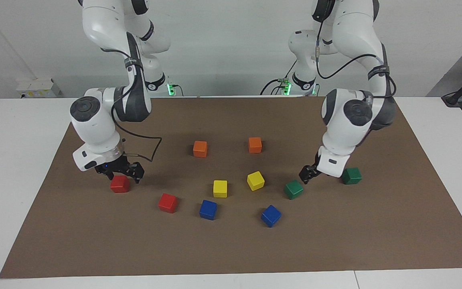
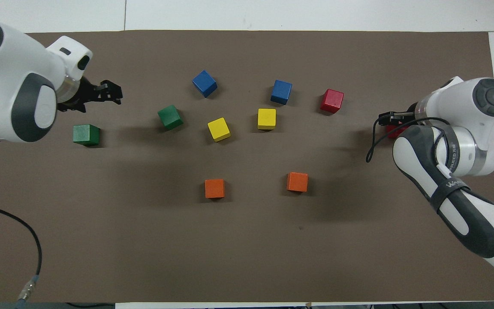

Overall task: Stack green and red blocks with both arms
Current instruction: 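Set the green cube down outward while the right gripper sets red outward, then grasp the other green cube with the left gripper while the right gripper grasps red, then stack the green cube on green while the right gripper stacks red on red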

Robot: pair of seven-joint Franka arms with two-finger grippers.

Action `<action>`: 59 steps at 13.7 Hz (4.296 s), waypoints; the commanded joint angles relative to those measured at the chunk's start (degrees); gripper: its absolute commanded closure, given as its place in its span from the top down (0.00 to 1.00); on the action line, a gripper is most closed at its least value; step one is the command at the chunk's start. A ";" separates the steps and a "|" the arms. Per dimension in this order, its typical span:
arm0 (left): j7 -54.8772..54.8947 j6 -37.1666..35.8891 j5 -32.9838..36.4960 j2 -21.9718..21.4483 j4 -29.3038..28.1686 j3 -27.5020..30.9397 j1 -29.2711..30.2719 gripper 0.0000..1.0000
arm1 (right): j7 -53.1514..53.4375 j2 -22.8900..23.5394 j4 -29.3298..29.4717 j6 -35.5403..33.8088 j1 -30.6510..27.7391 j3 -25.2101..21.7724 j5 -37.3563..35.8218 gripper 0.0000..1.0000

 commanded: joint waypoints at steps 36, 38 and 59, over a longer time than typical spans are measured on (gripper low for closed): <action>42.35 1.28 1.25 -6.92 -7.72 1.49 16.91 0.00 | -4.33 9.48 15.24 -10.44 0.16 0.44 -1.85 0.00; 42.35 3.39 1.25 -7.01 -10.00 1.49 16.82 0.00 | -10.77 4.55 7.61 -9.06 -3.88 0.44 -1.50 0.00; 45.52 8.93 -2.35 -7.71 -15.11 1.67 18.32 0.32 | -15.28 -1.45 -11.24 8.53 -7.41 0.44 -1.06 1.00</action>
